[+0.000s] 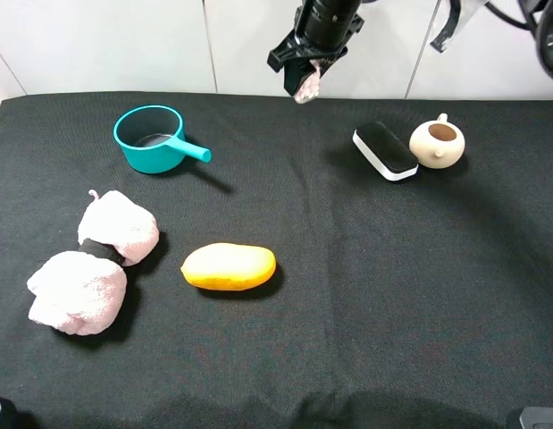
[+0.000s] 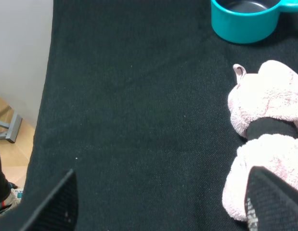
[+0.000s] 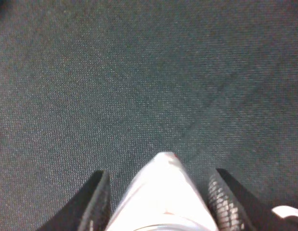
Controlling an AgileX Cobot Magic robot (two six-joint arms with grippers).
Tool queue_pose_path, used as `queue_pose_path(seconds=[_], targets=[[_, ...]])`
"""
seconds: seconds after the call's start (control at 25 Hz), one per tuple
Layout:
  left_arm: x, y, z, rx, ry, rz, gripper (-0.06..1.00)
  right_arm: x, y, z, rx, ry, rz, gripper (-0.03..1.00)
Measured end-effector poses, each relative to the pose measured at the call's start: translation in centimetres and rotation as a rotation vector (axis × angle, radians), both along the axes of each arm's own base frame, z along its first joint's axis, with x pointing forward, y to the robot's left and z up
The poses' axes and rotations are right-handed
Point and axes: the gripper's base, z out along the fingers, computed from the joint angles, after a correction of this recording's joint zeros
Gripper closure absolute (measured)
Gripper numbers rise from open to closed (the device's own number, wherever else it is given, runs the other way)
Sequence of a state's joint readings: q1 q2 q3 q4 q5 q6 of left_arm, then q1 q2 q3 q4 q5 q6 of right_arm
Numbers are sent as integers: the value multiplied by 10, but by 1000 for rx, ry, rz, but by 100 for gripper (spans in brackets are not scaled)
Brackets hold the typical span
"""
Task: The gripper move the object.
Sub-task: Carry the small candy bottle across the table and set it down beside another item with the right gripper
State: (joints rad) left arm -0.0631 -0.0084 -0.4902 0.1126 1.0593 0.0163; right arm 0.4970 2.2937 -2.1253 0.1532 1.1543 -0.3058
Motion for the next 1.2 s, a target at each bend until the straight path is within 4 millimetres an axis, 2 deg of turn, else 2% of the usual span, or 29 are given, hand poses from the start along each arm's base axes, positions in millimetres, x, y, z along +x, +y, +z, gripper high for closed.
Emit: queue_pose_path(seconds=[0.32, 0.6, 0.8, 0.96, 1.2], targets=[[0, 0, 0, 0, 0, 0, 18, -11, -12, 37, -8, -47, -35, 63], [0, 0, 0, 0, 0, 0, 18, -26, -40, 55, -23, -48, -77, 63], [0, 0, 0, 0, 0, 0, 18, -41, -73, 68, -14, -81, -138, 63], [0, 0, 0, 0, 0, 0, 18, -58, -108, 77, 6, -130, -210, 63], [0, 0, 0, 0, 0, 0, 18, -91, -161, 75, 13, -177, -316, 63]])
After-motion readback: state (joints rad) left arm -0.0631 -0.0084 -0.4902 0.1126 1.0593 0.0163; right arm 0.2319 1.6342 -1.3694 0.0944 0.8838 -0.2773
